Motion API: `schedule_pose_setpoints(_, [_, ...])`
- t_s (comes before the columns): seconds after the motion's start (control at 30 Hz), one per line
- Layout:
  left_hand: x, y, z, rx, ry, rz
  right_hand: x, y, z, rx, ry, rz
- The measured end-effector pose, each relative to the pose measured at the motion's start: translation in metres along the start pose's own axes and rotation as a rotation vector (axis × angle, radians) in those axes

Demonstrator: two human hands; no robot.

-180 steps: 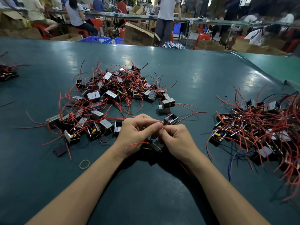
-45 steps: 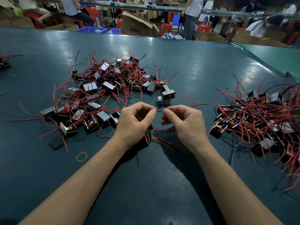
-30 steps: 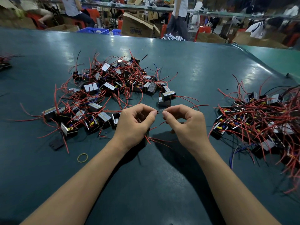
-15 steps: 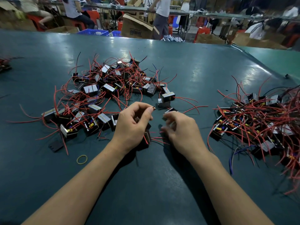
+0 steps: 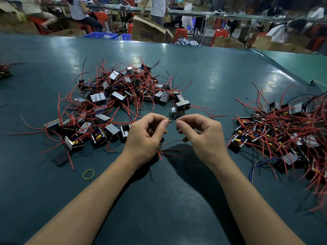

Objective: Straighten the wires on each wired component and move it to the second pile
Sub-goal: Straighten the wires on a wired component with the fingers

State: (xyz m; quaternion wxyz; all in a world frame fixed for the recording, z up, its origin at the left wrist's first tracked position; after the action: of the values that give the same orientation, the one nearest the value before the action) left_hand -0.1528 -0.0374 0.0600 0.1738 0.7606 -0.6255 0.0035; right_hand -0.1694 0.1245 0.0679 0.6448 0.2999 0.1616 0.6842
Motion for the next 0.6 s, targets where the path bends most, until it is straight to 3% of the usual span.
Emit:
schedule_pose_setpoints(0.3, [-0.002,0.0,-0.004,-0.075,0.089,0.016,-0.005,0.0,0.025,0.315,-0.181,0.043])
schedule_pose_setpoints(0.37, [-0.003,-0.001,-0.007,-0.095,0.113,0.033,-0.008,0.0,0.019,0.267,-0.119,0.073])
schedule_pose_setpoints(0.6, [-0.008,-0.005,-0.018,-0.222,0.202,0.063,-0.017,-0.005,-0.025,-0.202,0.186,0.153])
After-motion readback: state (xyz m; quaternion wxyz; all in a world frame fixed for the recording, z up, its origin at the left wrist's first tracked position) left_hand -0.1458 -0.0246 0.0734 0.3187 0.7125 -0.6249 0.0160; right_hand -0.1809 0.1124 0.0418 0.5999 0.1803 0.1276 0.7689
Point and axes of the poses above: each hand's wrist, its own y-axis towards the middle knuckle, its own x-axis out of the back of the hand, z = x × y, the point moved 10 cm from there along y, towards the middle knuckle, and after that the axes turned 13 degrees about x, right-handed, at the moved point
